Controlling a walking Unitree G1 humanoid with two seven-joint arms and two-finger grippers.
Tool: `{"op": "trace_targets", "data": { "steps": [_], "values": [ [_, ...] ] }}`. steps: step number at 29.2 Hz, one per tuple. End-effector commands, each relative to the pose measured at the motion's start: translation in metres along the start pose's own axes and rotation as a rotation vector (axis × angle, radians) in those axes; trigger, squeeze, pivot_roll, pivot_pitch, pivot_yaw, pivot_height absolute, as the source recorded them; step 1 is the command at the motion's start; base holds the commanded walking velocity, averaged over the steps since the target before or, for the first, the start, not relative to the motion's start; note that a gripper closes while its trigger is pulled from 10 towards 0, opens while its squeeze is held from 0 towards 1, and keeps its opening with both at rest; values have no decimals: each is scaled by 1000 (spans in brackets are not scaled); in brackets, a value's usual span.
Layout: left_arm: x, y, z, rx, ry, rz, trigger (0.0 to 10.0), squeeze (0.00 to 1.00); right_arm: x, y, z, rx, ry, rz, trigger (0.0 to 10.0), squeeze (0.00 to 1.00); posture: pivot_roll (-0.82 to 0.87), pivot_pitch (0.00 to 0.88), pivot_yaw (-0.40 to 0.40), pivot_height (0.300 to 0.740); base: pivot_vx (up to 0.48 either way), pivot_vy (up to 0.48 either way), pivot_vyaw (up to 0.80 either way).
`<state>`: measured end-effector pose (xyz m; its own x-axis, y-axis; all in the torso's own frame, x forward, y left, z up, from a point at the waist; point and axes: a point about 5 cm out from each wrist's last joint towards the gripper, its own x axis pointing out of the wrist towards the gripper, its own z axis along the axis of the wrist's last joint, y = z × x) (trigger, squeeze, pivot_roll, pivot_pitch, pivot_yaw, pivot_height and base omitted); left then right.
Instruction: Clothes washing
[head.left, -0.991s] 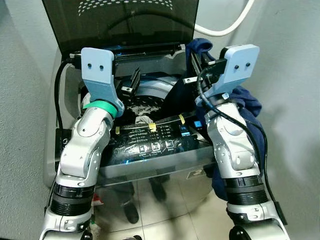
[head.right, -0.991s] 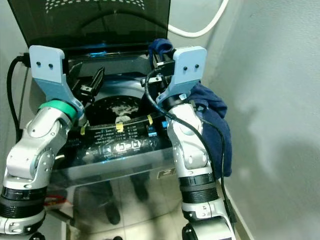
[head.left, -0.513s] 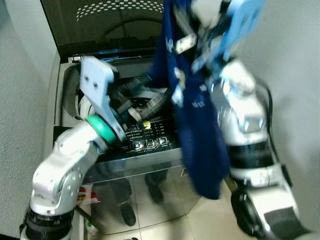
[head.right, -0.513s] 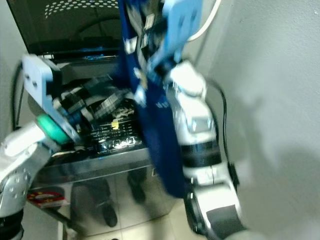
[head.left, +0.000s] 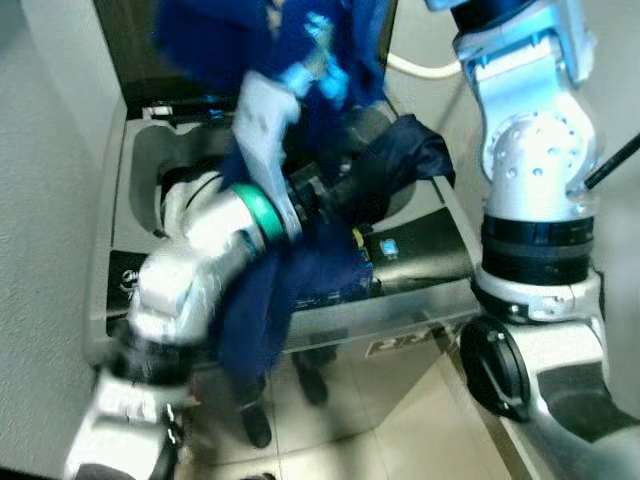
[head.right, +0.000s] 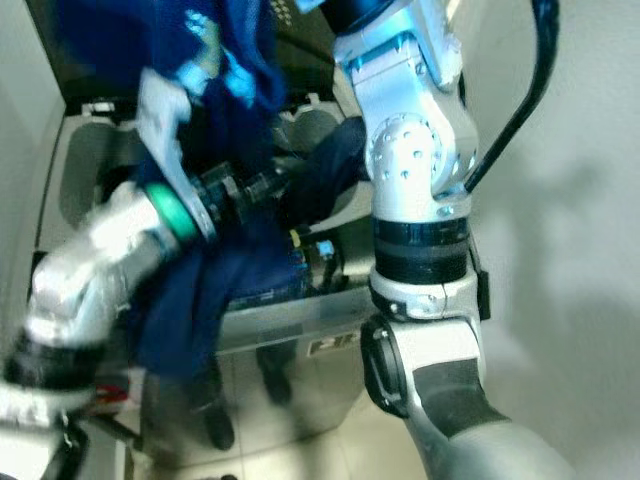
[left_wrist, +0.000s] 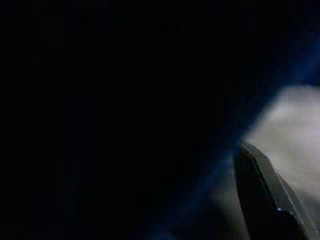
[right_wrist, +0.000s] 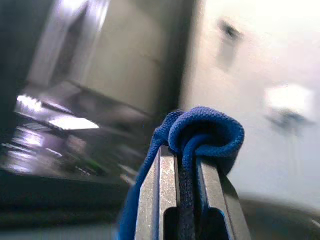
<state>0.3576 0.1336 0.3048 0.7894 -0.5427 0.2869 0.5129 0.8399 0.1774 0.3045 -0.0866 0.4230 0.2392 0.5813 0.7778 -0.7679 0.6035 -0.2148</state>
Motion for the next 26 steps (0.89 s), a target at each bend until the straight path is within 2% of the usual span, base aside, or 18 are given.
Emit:
{"op": "trace_targets", "data": {
  "steps": [1, 2, 4, 5, 7, 8, 9, 11, 12, 13, 14, 15, 17, 18, 19, 20, 22, 26],
  "values": [
    [-9, 32, 5, 50, -5, 150, 10000, 0, -18, -21, -16, -104, 100, -149, 10000, 0, 31, 41, 42, 740, 0, 0, 0],
    [-15, 48, 11, 75, -7, 209, 10000, 0, -29, -31, -27, -184, 169, -210, 10000, 0, 34, 44, 42, 740, 0, 0, 0],
    [-24, 70, 19, 142, -2, 312, 10000, 0, -44, -38, -47, -275, 270, -257, 10000, 0, 43, 49, 41, 740, 0, 0, 0],
    [-24, 70, 19, 142, -2, 312, 10000, 0, -44, -38, -47, -275, 270, -257, 10000, 0, 43, 49, 41, 740, 0, 0, 0],
    [-27, 80, 16, 139, 36, 347, 10000, 0, -49, -30, -71, -314, 354, -221, 10000, 0, 61, 53, 40, 740, 0, 0, 0],
    [-25, 75, 8, 119, 70, 286, 10000, 0, -49, -19, -85, -305, 387, -183, 10000, 0, 66, 53, 41, 740, 0, 0, 0],
    [-25, 75, 8, 119, 70, 286, 10000, 0, -49, -19, -85, -305, 387, -183, 10000, 0, 66, 53, 41, 740, 0, 0, 0],
    [-23, 36, -16, 50, 133, 31, 10000, 0, -42, 6, -113, -271, 446, -119, 10000, 0, 73, 58, 43, 740, 0, 0, 0],
    [-23, 36, -16, 50, 133, 31, 10000, 0, -42, 6, -113, -271, 446, -119, 10000, 0, 73, 58, 43, 740, 0, 0, 0],
    [-25, 14, -25, 8, 148, -82, 10000, 0, -39, 15, -122, -262, 463, -102, 10000, 0, 75, 61, 41, 740, 0, 0, 0],
    [-31, -15, -32, -58, 152, -196, 10000, 0, -35, 22, -129, -263, 473, -93, 10000, 0, 83, 67, 36, 740, 0, 0, 0],
    [-31, -15, -32, -58, 152, -196, 10000, 0, -35, 22, -129, -263, 473, -93, 10000, 0, 83, 67, 36, 740, 0, 0, 0],
    [-50, -69, -38, -178, 161, -379, 10000, 0, -28, 28, -135, -277, 477, -92, 10000, 0, 93, 74, 30, 740, 0, 0, 0],
    [-58, -88, -39, -219, 164, -435, 10000, 0, -27, 28, -137, -287, 475, -94, 10000, 0, 95, 76, 29, 740, 0, 0, 0],
    [-58, -88, -39, -219, 164, -435, 10000, 0, -27, 28, -137, -287, 475, -94, 10000, 0, 95, 76, 29, 740, 0, 0, 0],
    [-67, -106, -42, -244, 181, -478, 10000, 0, -27, 27, -137, -301, 480, -93, 10000, 0, 96, 76, 30, 740, 0, 0, 0],
    [-79, -125, -48, -245, 210, -508, 10000, 0, -30, 24, -139, -321, 499, -80, 10000, 0, 94, 77, 29, 740, 0, 0, 0],
    [-87, -131, -50, -173, 216, -510, 10000, 0, -38, 22, -145, -357, 561, -35, 10000, 0, 95, 76, 27, 740, 0, 0, 0]
  ]
}}
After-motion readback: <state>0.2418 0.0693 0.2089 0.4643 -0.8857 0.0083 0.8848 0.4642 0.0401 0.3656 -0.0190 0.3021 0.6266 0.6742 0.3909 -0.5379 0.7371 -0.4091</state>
